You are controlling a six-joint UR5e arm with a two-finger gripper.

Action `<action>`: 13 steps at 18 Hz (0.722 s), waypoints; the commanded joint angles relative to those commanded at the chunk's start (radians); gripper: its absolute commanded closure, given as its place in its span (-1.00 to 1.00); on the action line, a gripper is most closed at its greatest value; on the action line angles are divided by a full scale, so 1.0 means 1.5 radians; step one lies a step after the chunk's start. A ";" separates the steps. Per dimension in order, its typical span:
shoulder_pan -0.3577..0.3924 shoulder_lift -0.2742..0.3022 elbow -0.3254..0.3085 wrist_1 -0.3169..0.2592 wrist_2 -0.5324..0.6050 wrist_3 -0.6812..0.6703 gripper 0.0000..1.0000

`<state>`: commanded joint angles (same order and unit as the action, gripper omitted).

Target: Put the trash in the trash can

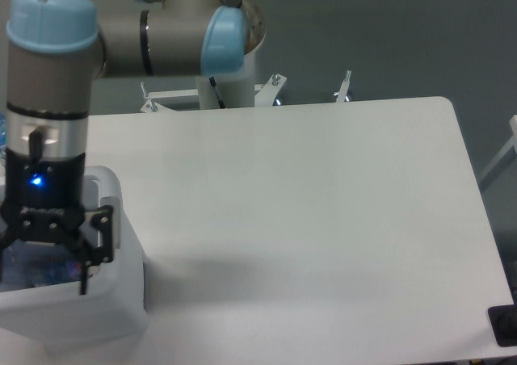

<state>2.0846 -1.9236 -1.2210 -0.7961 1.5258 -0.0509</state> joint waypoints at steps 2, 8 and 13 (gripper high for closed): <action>0.004 0.006 -0.001 -0.004 0.090 0.030 -1.00; 0.031 0.029 -0.028 -0.058 0.262 0.179 -1.00; 0.056 0.071 -0.048 -0.193 0.258 0.323 -1.00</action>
<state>2.1690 -1.8164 -1.2931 -1.0855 1.9129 0.4337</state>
